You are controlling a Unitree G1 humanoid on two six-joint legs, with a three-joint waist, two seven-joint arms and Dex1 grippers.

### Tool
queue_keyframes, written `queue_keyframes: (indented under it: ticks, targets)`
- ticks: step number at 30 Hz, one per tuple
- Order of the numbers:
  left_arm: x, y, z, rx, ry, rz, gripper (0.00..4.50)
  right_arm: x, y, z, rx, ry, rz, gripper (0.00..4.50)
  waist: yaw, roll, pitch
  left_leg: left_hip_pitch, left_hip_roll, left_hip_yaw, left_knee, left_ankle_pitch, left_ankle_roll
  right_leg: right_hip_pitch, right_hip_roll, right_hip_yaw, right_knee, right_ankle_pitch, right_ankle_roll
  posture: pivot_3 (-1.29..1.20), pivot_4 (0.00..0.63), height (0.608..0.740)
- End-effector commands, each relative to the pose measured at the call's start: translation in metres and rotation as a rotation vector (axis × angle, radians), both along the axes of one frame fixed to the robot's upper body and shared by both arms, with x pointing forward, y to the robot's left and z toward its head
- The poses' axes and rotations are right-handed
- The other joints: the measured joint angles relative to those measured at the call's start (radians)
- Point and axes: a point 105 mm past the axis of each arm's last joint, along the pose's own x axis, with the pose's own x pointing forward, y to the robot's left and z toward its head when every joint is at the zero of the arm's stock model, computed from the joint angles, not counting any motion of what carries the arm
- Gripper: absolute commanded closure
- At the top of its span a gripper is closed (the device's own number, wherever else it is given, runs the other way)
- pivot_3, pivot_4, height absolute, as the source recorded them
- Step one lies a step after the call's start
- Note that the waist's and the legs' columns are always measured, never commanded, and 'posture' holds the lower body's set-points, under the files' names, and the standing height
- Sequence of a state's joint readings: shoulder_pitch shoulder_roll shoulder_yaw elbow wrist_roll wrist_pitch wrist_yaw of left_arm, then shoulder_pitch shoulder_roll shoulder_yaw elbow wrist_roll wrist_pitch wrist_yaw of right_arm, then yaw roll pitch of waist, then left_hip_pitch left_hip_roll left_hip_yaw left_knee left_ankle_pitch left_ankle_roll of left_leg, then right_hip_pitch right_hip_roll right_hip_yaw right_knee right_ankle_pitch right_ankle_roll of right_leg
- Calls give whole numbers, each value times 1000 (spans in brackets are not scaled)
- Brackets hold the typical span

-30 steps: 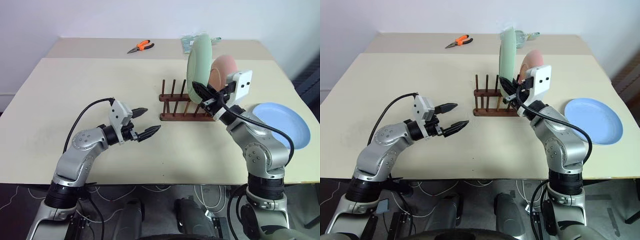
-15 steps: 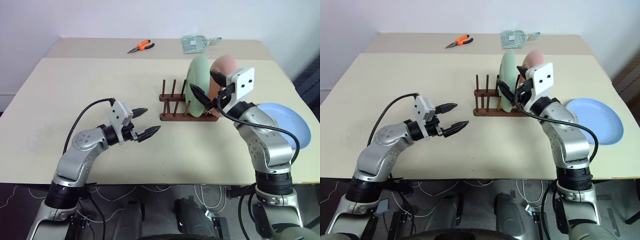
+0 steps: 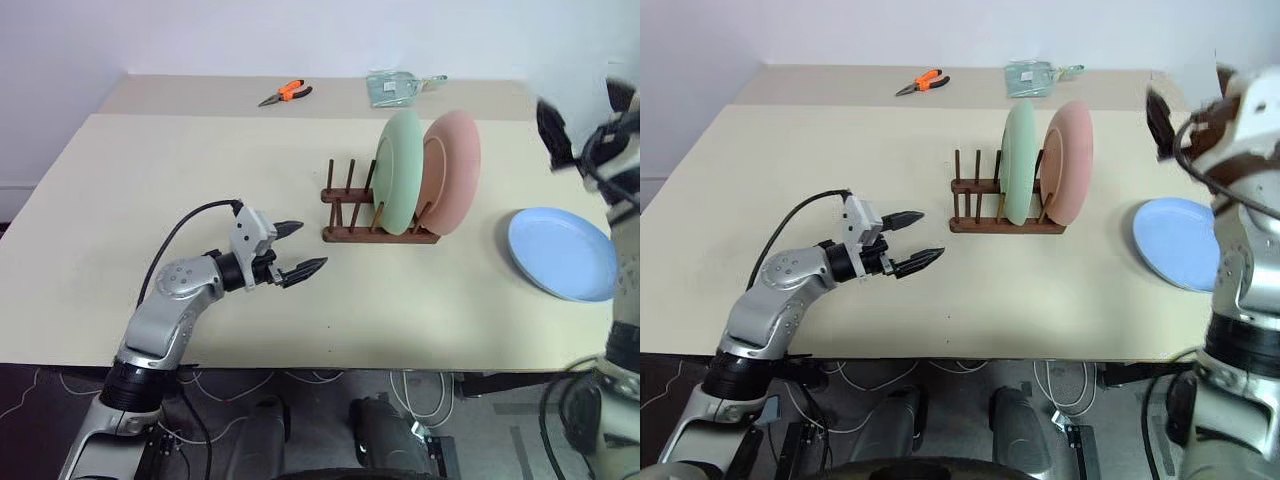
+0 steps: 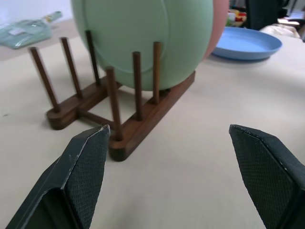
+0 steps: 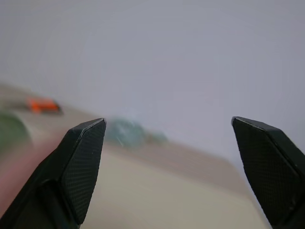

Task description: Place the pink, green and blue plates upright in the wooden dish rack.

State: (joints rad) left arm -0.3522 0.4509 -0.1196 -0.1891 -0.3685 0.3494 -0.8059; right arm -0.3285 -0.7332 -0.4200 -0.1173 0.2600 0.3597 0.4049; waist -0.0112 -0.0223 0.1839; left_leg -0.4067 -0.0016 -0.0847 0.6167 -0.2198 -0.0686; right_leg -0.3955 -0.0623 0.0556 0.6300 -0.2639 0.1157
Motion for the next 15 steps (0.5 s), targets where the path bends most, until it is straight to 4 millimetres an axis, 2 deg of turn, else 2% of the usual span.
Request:
queue_keyframes:
  ticks: [1,4,8,11,13,15]
  targets:
    - [1,-4,8,6,-51,-26,361,-7,-9,-61,-136,253,-35,220,-3,2,-1,0,0,0,0,0,0,0,0,0,0,0,0,0,150,740]
    - [2,-6,8,9,-56,-33,361,-13,-17,-97,-186,374,-78,220,-15,6,0,1,0,3,1,0,0,0,0,2,0,0,0,0,150,740]
    - [3,-6,8,9,-62,-33,361,-16,-30,-124,-213,466,-142,220,-26,7,0,2,0,4,1,2,3,0,0,4,1,-1,-1,0,150,740]
    - [3,-6,7,10,-67,-28,361,-16,-42,-133,-229,497,-196,1097,-26,7,0,2,0,3,1,2,3,1,0,4,0,-1,-1,0,150,740]
    - [3,-5,7,9,-70,-21,361,-15,-47,-138,-200,512,-218,1983,-26,7,0,2,0,4,1,2,3,1,0,4,0,0,0,0,150,740]
    - [2,-3,6,11,-69,-12,361,-12,-45,-135,-187,496,-210,3095,-25,7,0,2,0,3,1,2,3,1,0,4,0,0,1,0,150,740]
